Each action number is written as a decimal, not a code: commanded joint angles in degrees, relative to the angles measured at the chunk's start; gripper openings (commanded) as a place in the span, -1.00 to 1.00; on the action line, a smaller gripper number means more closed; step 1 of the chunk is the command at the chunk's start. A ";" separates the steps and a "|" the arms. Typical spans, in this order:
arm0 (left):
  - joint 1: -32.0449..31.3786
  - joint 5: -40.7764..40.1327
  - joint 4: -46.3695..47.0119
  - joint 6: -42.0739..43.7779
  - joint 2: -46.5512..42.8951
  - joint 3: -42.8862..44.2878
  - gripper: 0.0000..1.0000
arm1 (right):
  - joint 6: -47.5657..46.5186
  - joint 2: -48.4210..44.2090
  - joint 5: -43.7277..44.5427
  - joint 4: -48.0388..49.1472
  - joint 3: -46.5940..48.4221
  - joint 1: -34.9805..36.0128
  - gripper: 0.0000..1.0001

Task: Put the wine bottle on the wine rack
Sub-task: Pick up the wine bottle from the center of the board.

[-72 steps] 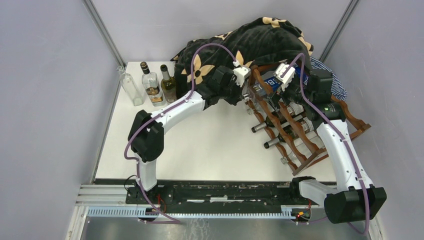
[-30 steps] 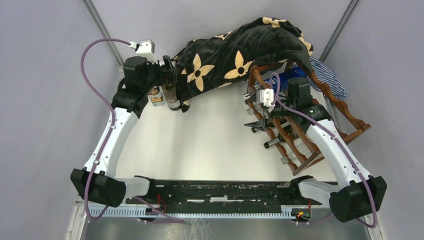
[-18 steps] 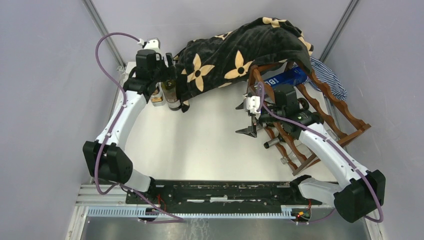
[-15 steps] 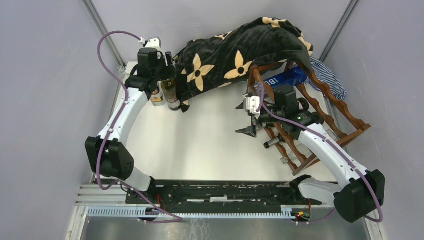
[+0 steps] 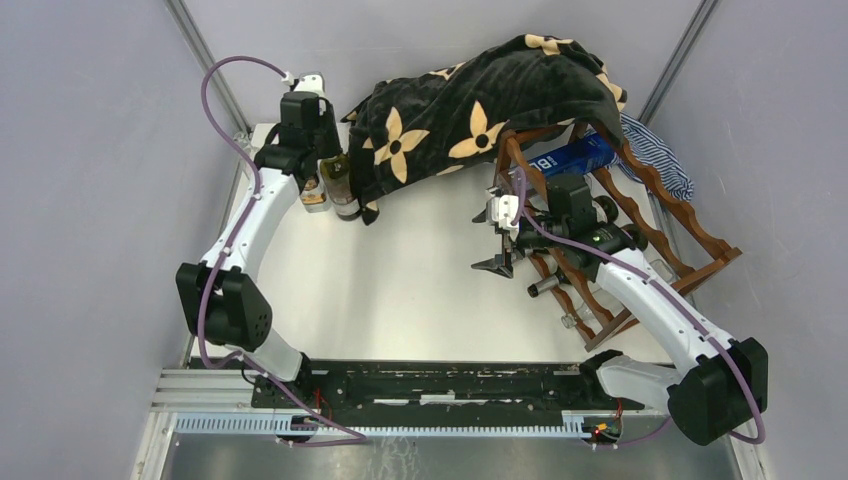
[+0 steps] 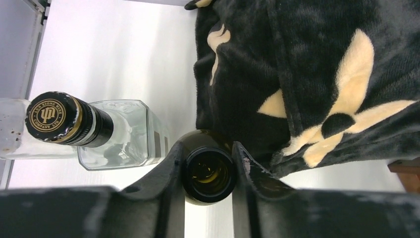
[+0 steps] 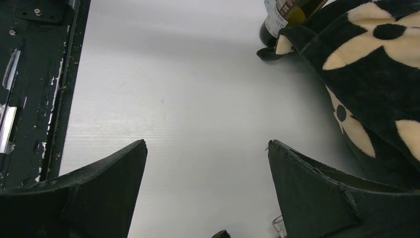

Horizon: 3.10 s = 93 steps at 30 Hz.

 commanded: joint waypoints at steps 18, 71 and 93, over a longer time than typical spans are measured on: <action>0.11 33.29 3.46 -14.25 -37.05 -20.87 -0.96 | -6.37 2.82 -8.73 -16.78 14.30 1.64 0.96; -15.74 31.86 53.06 -39.04 -52.37 -54.26 -0.96 | 6.71 3.81 9.12 3.82 -2.46 13.59 0.90; -15.71 26.26 -7.26 -12.93 -51.13 -28.57 1.00 | -7.58 1.69 4.61 -8.49 1.86 9.18 -1.00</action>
